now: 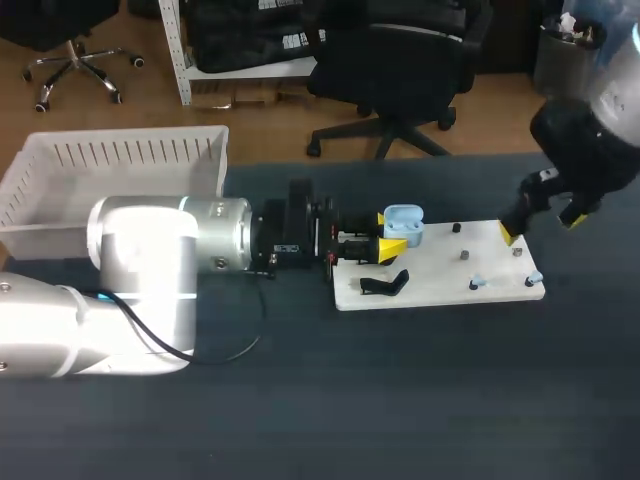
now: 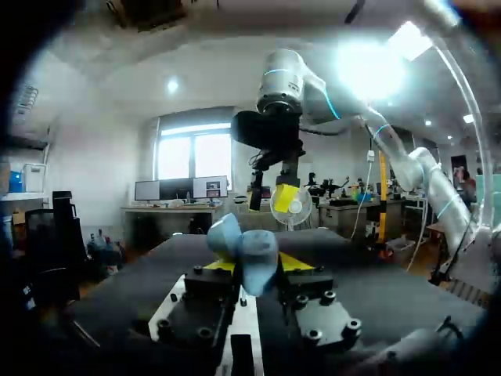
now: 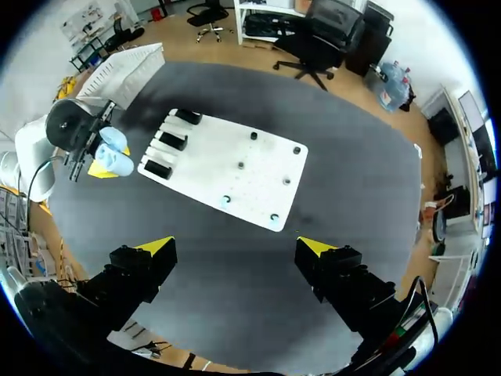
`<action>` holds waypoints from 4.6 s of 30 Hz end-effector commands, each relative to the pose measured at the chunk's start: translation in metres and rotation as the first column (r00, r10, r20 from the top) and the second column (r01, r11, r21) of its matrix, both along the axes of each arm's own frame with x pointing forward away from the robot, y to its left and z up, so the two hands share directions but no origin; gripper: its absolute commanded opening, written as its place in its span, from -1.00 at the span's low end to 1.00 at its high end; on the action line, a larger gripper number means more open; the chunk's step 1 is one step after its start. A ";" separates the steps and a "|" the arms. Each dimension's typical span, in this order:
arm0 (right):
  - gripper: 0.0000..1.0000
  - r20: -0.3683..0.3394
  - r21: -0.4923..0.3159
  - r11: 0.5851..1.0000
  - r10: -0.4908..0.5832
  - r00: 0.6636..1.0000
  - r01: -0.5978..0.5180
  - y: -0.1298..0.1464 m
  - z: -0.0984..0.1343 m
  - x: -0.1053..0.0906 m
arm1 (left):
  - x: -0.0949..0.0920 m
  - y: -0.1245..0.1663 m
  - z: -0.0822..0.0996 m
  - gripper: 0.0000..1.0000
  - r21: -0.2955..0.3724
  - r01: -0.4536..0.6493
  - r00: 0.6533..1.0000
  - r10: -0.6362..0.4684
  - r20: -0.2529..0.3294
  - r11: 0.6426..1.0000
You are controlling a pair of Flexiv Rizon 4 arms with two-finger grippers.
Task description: Pick up each earbud case from the left stands, insert the matching earbuds, close the lid, and place the case in the box.
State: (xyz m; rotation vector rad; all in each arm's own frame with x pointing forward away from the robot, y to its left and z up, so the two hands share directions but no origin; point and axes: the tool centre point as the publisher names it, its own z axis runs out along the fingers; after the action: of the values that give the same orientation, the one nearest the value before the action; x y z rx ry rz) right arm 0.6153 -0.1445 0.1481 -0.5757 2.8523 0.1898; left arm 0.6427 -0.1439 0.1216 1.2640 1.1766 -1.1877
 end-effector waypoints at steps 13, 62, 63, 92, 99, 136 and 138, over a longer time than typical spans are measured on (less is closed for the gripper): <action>0.61 0.019 -0.253 0.967 -0.017 1.000 0.022 -0.016 -0.053 0.002 | -0.002 0.000 0.000 -1.00 -0.002 -0.007 1.000 0.007 0.003 1.000; -0.08 -0.024 -0.248 0.967 0.062 0.998 -0.066 -0.034 -0.121 0.028 | -0.002 0.000 0.000 -1.00 -0.002 -0.007 1.000 0.007 0.003 1.000; -0.08 -0.023 -0.247 0.967 0.061 0.998 -0.065 -0.034 -0.122 0.028 | -0.002 0.000 0.000 -1.00 -0.002 -0.007 1.000 0.007 0.003 1.000; -0.34 0.011 -0.232 0.972 0.030 0.999 -0.027 -0.043 -0.132 0.038 | -0.002 0.000 0.000 -1.00 -0.002 -0.007 1.000 0.007 0.003 1.000; -0.38 0.011 -0.234 0.972 0.033 0.999 -0.029 -0.041 -0.131 0.038 | -0.002 0.000 0.000 -1.00 -0.002 -0.007 1.000 0.007 0.003 1.000; -1.00 0.074 -0.256 0.967 0.032 0.997 -0.012 0.006 -0.001 0.013 | -0.002 0.000 0.000 -1.00 -0.002 -0.007 1.000 0.007 0.003 1.000; -1.00 0.064 -0.267 0.963 0.001 0.998 0.016 0.019 0.018 0.009 | -0.002 0.000 0.000 -1.00 -0.002 -0.007 1.000 0.007 0.003 1.000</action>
State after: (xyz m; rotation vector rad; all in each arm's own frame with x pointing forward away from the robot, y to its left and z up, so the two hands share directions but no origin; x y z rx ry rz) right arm 0.6375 -0.1434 0.1223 -0.6363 2.8051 -0.1688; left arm 0.6427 -0.1438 0.1217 1.2640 1.1768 -1.1877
